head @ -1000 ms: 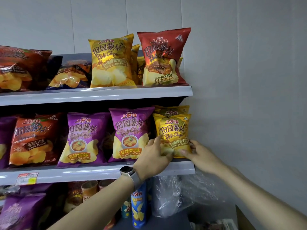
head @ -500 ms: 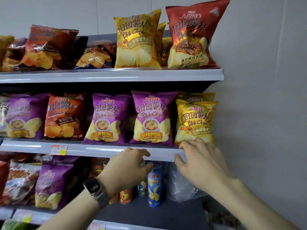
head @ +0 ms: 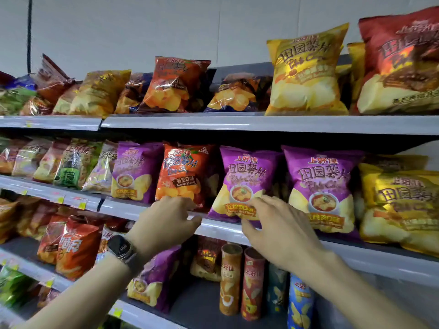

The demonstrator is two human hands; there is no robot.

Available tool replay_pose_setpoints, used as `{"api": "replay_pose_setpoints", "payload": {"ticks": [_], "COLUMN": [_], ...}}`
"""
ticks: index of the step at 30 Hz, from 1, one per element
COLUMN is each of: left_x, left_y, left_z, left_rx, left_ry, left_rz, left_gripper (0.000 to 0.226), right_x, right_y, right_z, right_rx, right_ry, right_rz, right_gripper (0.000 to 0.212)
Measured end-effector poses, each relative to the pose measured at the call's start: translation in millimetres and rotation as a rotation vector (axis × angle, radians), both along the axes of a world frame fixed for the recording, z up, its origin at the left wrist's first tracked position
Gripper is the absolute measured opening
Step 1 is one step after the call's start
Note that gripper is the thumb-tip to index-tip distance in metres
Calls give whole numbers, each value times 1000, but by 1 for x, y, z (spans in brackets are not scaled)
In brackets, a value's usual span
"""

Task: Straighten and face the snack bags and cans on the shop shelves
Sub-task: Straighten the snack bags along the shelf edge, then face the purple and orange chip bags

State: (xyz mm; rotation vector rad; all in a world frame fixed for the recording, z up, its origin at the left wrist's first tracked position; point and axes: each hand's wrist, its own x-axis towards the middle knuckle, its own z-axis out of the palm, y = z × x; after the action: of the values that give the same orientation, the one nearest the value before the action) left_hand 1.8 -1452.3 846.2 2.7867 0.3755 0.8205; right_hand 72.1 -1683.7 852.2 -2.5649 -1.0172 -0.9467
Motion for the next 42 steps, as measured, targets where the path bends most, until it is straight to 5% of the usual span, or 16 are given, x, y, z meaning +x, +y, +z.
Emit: {"api": "replay_pose_setpoints", "payload": {"ticks": [9, 15, 21, 27, 32, 42], "left_x": [30, 49, 69, 95, 105, 76], "left_y": [136, 210, 258, 278, 274, 290], "left_z": [26, 28, 20, 6, -1, 21], "left_rx": [-48, -127, -248, -534, -447, -385], "left_ry": [-155, -293, -227, -263, -421, -573], "left_rz": [53, 113, 204, 76, 92, 8], "left_gripper": [62, 83, 116, 143, 119, 103], "right_x": [24, 67, 102, 112, 110, 106], "right_y": [119, 196, 240, 249, 247, 237], "right_z": [12, 7, 0, -2, -1, 10], "right_rx": [146, 433, 732, 778, 844, 872], "right_ry": [168, 517, 641, 682, 590, 529], "right_rz": [160, 227, 160, 122, 140, 164], "right_gripper": [52, 103, 135, 104, 84, 89]}}
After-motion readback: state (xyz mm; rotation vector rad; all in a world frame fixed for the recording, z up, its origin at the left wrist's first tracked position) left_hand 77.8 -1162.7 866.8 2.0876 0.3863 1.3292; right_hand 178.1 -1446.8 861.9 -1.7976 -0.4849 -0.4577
